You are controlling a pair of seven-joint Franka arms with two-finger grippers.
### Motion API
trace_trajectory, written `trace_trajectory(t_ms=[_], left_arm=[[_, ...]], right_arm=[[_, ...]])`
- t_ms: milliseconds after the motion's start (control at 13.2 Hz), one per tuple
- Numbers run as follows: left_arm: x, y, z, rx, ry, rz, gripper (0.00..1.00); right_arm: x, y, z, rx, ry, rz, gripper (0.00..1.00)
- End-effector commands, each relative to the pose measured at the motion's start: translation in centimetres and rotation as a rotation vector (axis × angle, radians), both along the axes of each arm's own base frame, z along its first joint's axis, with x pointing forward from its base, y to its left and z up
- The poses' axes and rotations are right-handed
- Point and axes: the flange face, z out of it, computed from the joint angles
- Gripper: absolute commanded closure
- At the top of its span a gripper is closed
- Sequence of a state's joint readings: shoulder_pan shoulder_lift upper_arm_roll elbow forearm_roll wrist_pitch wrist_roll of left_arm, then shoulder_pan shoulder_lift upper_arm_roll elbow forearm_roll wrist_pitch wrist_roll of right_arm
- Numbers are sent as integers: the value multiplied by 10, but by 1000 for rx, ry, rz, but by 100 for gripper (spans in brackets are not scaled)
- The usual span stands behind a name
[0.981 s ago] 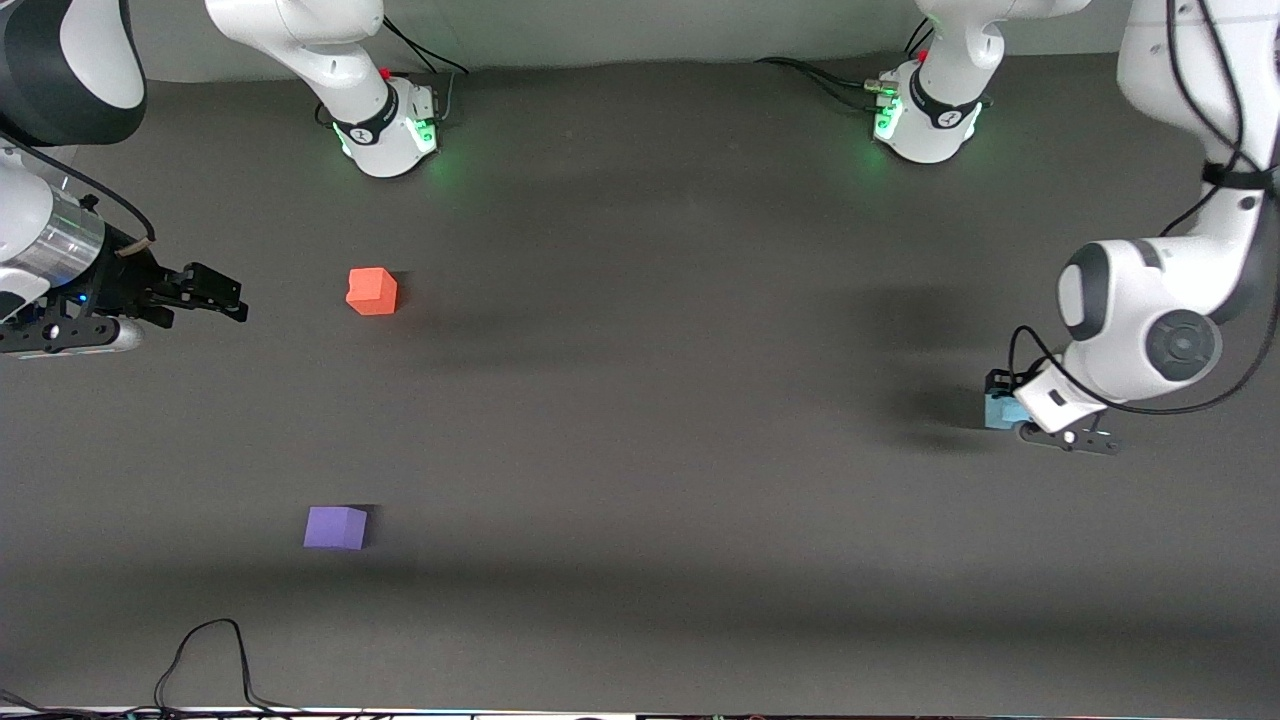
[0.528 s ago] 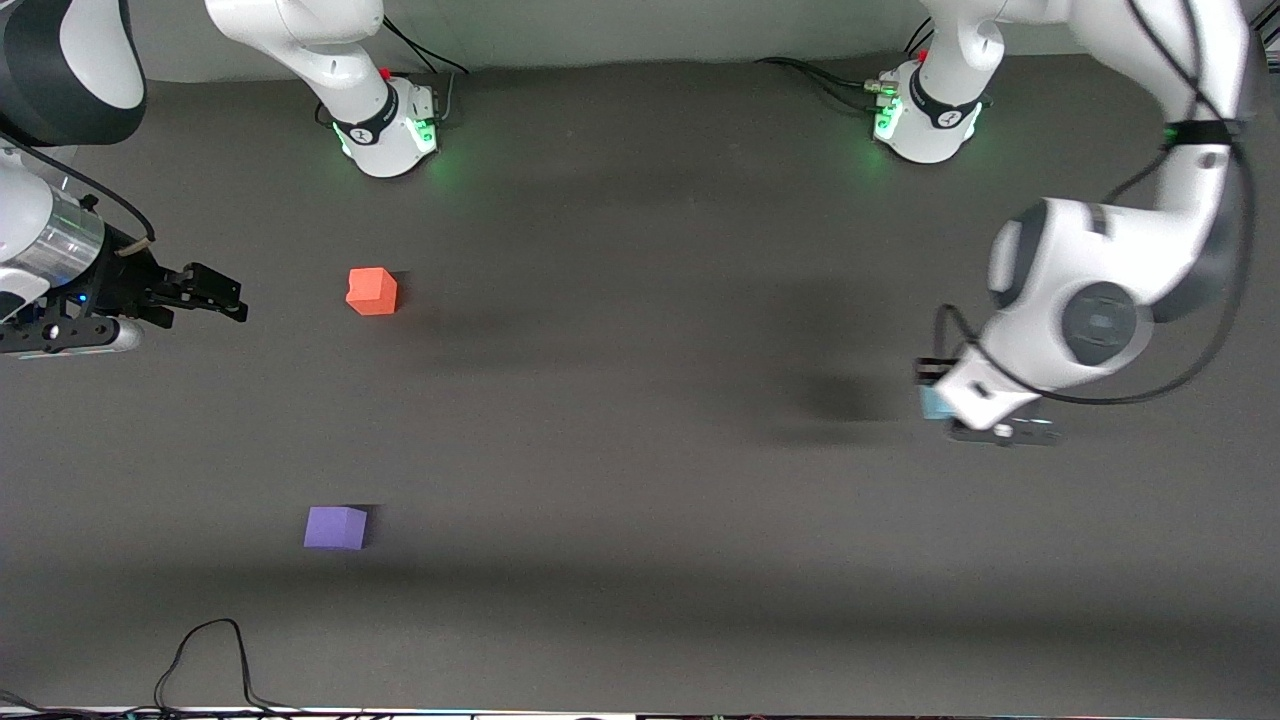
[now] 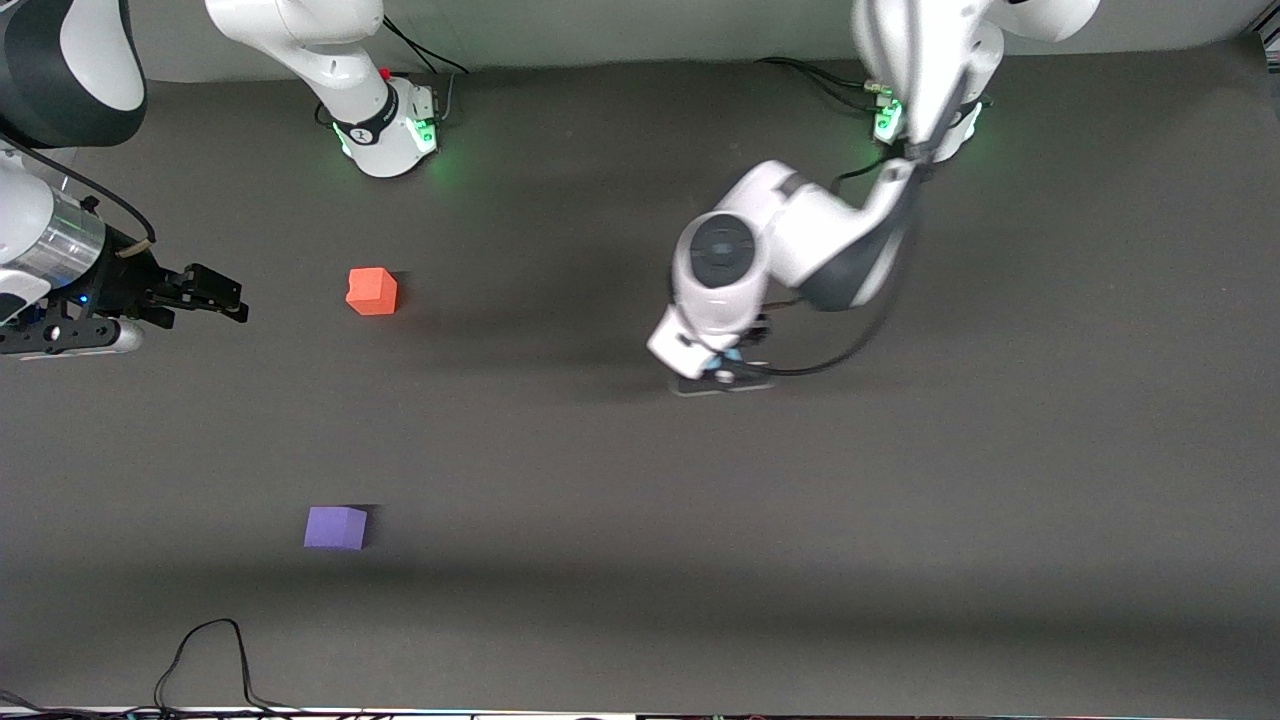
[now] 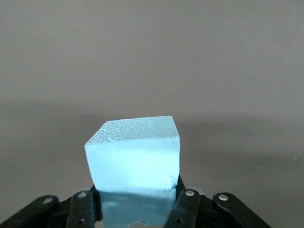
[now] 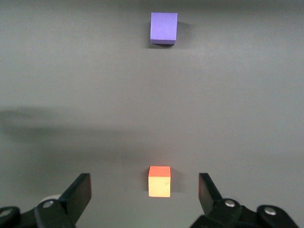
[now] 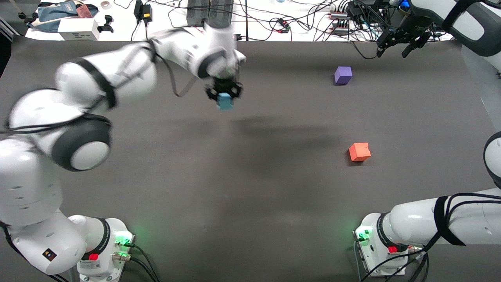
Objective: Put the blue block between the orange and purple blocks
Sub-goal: 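Carry the blue cube with the left gripper toward the table middle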
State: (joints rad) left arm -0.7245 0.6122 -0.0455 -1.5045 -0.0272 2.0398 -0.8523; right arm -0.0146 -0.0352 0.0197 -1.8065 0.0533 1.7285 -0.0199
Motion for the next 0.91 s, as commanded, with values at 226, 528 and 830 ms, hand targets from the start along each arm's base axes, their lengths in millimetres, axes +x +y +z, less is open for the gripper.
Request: trace_trajectory(t_ms=[226,528,830], left_arm=[[-50,-66,-105,4,30,-43,78],[-49,-67,-101,-2,27,-64,0],[-15,-34,-34,-12,35,-40,0]], right_arm=[[15,28,-27,42,21,35,0],[36,85,-74,98,34,95,0],[40,127,-87,140,28,133,0]])
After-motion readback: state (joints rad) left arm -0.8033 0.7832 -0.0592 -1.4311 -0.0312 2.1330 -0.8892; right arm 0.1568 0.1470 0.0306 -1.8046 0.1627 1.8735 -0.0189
